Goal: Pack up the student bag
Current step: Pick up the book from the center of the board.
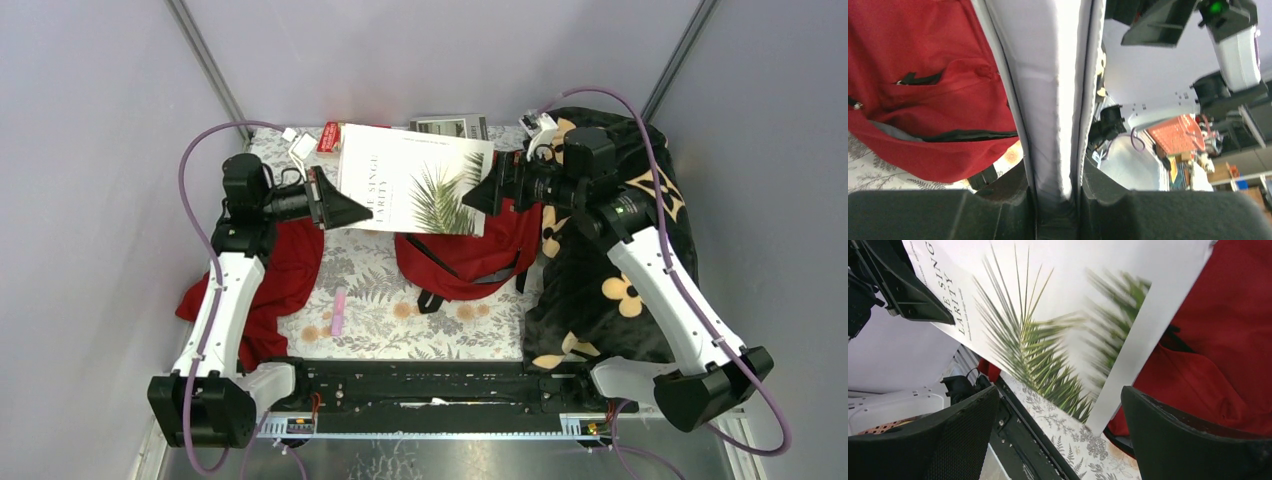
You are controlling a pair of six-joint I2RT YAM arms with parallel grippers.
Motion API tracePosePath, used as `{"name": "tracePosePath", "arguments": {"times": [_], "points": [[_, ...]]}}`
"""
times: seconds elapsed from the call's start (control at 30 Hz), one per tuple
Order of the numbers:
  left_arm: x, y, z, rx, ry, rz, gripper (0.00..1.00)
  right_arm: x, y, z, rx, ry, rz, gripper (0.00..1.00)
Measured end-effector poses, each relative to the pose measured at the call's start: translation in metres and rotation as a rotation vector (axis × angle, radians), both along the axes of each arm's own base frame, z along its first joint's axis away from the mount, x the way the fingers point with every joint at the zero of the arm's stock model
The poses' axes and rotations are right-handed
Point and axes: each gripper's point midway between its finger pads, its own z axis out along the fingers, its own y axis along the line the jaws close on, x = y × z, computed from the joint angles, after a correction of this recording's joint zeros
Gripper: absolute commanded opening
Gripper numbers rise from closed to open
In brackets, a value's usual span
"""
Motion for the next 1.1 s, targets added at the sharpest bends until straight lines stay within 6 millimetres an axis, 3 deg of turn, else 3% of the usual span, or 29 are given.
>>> {"name": "tracePosePath", "arguments": {"times": [0.37, 0.6, 0.87, 1.0, 1.1], "points": [[-0.033, -0.012, -0.015, 0.008, -0.109, -0.255, 0.0, -0.011, -0.041, 0.017, -0.098, -0.06, -0.095, 1.0], [-0.038, -0.016, -0.013, -0.024, -0.105, -0.348, 0.0, -0.015, -0.073, 0.005, -0.108, -0.038, -0.169, 1.0], [-0.04, -0.023, -0.005, -0.034, -0.115, -0.4, 0.0, -0.052, -0.033, -0.045, 0.162, 0.12, 0.081, 1.0], [-0.037, -0.027, -0.008, -0.04, -0.077, -0.419, 0.0, -0.057, -0.018, -0.05, 0.345, 0.171, 0.148, 0.98], [-0.036, -0.034, -0.009, -0.041, -0.052, -0.443, 0.0, -0.061, -0.013, -0.04, 0.454, 0.168, 0.186, 0.84]]}}
